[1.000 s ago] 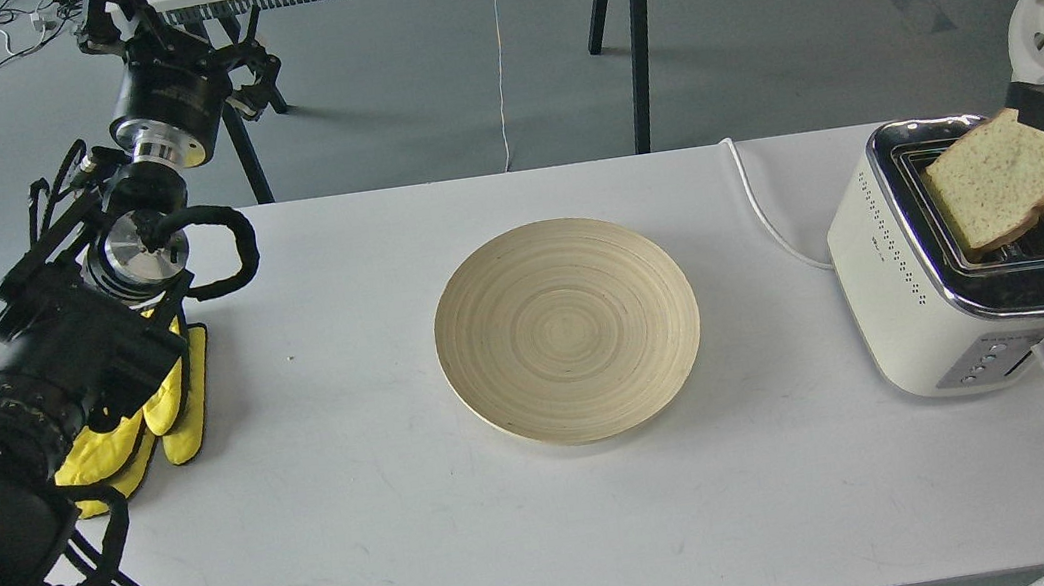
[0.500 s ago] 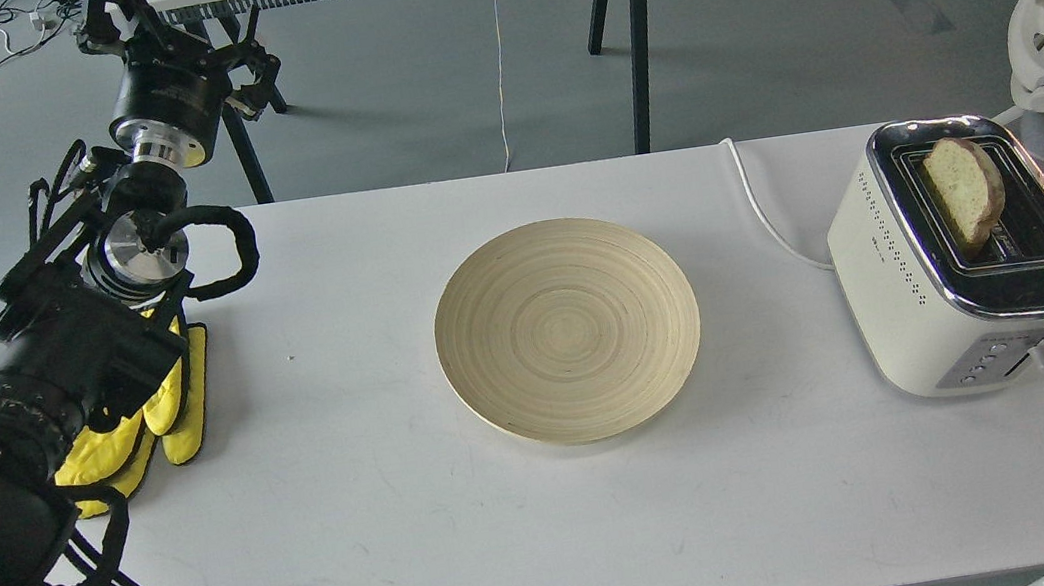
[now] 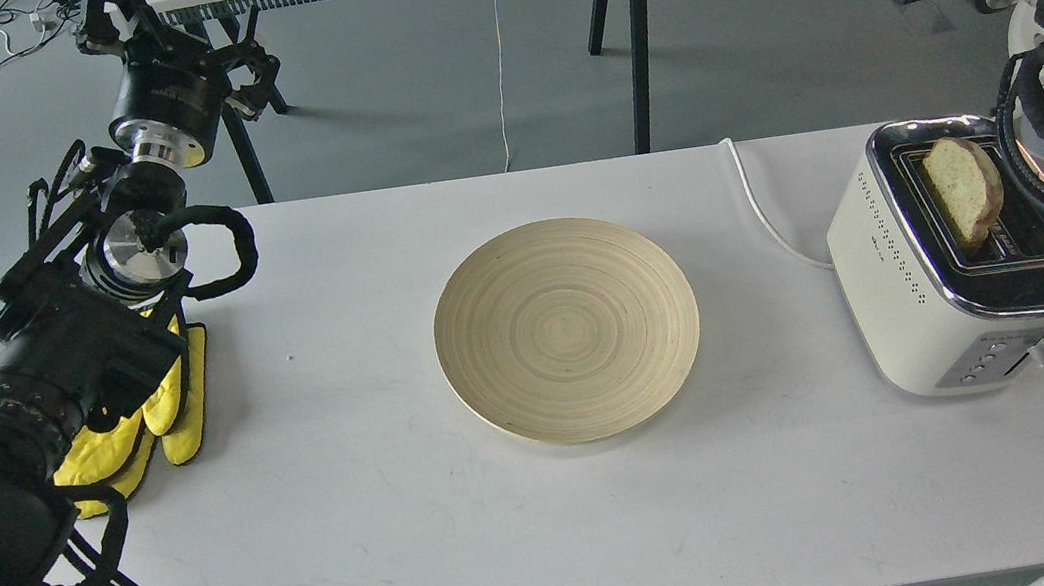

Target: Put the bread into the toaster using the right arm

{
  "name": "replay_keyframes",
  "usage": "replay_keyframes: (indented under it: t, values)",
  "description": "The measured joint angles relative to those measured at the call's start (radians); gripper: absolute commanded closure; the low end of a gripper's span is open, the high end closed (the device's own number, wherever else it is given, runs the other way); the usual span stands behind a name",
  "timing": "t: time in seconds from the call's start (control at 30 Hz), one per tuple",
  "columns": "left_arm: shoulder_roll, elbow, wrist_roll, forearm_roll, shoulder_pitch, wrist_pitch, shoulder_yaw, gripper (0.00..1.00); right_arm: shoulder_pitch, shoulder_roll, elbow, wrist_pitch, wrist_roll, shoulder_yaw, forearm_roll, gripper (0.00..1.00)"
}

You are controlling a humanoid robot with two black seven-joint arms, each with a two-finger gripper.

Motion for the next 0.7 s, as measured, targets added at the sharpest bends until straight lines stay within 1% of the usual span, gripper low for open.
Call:
replay_keyframes:
  t: [0.07,0.13,0.23,0.3,0.37,0.47,0.7]
  values:
    - [0.001,0.000,0.000,0.000,0.000,0.000,0.000,0.00,-0.044,0.054,-0.084,0.043,-0.006,0.079,0.027,0.00]
    - [0.002,0.000,0.000,0.000,0.000,0.000,0.000,0.00,-0.077,0.121,-0.194,0.117,-0.017,0.164,0.038,0.00]
    - [0.002,0.000,0.000,0.000,0.000,0.000,0.000,0.00,-0.098,0.230,-0.331,0.204,-0.052,0.267,0.046,0.00]
    - [0.002,0.000,0.000,0.000,0.000,0.000,0.000,0.00,-0.112,0.276,-0.390,0.237,-0.078,0.328,0.051,0.00]
    - [0.002,0.000,0.000,0.000,0.000,0.000,0.000,0.00,-0.136,0.300,-0.422,0.274,-0.096,0.391,0.054,0.00]
    - [0.002,0.000,0.000,0.000,0.000,0.000,-0.001,0.00,-0.179,0.318,-0.432,0.323,-0.103,0.465,0.054,0.00]
    - [0.003,0.000,0.000,0.000,0.001,0.000,0.000,0.00,-0.210,0.353,-0.451,0.335,-0.096,0.538,0.054,0.00]
